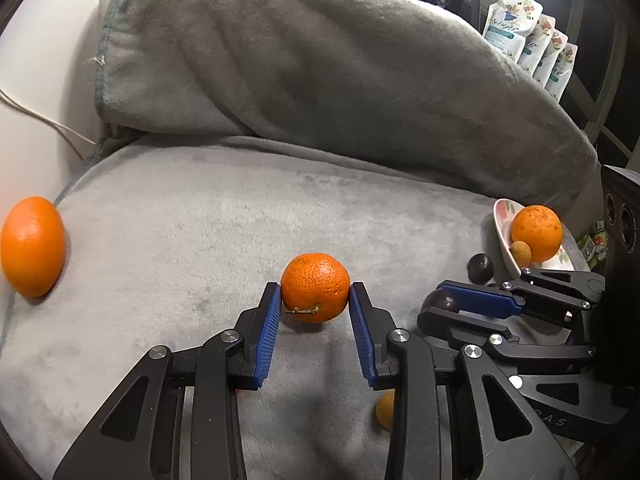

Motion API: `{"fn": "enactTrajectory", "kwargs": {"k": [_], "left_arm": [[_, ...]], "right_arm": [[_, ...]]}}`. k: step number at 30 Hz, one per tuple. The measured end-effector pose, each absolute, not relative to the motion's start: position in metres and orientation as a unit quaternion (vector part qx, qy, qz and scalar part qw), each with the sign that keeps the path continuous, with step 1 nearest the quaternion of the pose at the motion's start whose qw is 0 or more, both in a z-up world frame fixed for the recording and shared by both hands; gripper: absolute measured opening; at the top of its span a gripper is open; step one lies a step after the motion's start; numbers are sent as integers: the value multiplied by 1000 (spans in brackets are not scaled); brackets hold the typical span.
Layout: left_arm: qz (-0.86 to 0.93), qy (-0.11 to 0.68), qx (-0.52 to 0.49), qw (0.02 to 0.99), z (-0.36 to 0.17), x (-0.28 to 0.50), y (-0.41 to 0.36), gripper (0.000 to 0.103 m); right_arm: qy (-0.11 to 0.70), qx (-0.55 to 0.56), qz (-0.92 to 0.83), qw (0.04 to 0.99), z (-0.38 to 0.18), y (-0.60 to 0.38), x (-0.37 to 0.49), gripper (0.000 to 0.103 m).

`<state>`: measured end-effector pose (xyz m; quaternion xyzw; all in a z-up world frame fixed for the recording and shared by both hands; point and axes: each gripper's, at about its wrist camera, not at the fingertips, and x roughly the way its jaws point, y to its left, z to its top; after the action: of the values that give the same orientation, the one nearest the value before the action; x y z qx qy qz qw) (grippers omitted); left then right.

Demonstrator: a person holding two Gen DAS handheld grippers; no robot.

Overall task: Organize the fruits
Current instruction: 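Grasp the dark plum with the right gripper while the left gripper grasps the small orange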

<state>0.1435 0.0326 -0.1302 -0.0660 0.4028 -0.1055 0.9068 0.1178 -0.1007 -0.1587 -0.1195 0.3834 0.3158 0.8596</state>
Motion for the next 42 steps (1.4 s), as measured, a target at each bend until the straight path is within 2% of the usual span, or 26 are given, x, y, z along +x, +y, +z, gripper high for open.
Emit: {"fn": "enactTrajectory", "kwargs": {"k": [21, 42], "left_arm": [[-138, 360, -56, 921, -89, 112, 0, 33], [-194, 353, -51, 914, -80, 107, -53, 33]], "right_arm": [[343, -91, 307, 883, -123, -145, 85, 24], [309, -60, 262, 912, -99, -220, 61, 24]]}}
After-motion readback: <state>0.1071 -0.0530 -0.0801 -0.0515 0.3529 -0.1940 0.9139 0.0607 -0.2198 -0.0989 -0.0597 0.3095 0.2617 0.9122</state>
